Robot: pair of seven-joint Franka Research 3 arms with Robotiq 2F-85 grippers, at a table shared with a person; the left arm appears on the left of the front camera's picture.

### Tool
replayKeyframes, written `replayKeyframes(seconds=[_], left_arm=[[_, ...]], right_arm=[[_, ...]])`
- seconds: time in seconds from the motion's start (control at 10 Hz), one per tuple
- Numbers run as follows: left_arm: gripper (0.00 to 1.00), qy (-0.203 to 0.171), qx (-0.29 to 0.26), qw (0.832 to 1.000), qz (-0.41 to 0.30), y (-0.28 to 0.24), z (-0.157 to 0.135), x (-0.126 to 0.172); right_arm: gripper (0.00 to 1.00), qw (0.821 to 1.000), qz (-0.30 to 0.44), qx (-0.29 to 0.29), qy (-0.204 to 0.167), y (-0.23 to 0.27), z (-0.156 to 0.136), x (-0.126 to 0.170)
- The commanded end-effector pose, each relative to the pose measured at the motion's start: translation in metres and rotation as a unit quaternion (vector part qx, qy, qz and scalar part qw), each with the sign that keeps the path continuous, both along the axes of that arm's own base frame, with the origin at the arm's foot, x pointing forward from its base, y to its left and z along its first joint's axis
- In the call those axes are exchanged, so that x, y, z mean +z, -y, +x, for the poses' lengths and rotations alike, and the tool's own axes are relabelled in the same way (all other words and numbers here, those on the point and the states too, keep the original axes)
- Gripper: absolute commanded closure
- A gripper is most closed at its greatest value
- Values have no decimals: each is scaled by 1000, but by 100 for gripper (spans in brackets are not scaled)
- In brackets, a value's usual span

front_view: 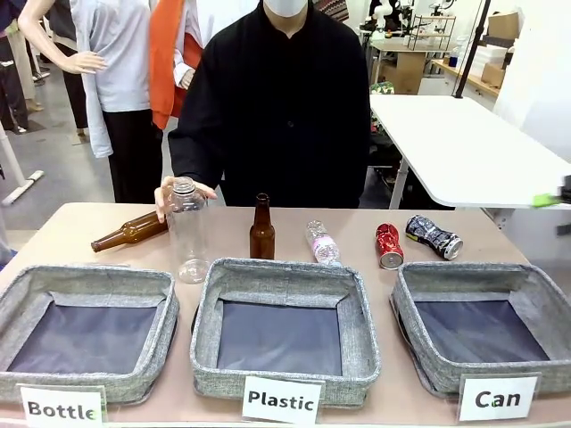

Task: Sort the can waste into the basket.
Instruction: Pick up the can waste from the table and place it in the right Fabric basket.

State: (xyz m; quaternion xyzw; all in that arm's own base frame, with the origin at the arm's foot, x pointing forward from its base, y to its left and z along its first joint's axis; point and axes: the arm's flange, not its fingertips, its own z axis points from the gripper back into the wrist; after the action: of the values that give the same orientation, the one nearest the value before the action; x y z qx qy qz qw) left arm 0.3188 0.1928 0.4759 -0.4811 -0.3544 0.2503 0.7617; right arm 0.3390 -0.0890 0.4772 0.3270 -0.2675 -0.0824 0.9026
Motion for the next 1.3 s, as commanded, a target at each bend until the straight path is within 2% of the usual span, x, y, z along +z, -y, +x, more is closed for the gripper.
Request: replayKeyframes(seconds=[0.0,0.3,0.4,0.5,0.6,0.8,0.9,1.1,1.2], left_arm=[[0,7,-5,1000,5,-2,-1,0],[0,7,-5,1000,5,-2,-1,0],[0,7,-5,1000,5,-2,-1,0],[0,7,-5,1000,5,-2,-1,0],[0,7,-5,1000,5,-2,-1,0],[0,7,-5,1000,5,-2,-1,0],[0,7,-5,1000,5,-2,-1,0],[0,7,-5,1000,5,-2,-1,0],[0,7,-5,1000,5,-2,-1,0]], right_arm=[[0,994,-101,21,-37,-70,28,-2],[0,976,-210,37,-36,-145,41,-7],[0,976,-211,29,-33,-149,42,-8],[0,978,-205,11,-23,-138,33,-7],[0,977,-204,51,-25,-158,37,-11],[0,977,-208,40,-26,-153,39,-11],[0,972,-232,22,-30,-163,48,-12],[0,971,-231,29,-50,-180,98,-13],[0,965,-249,32,-70,-192,118,-18]])
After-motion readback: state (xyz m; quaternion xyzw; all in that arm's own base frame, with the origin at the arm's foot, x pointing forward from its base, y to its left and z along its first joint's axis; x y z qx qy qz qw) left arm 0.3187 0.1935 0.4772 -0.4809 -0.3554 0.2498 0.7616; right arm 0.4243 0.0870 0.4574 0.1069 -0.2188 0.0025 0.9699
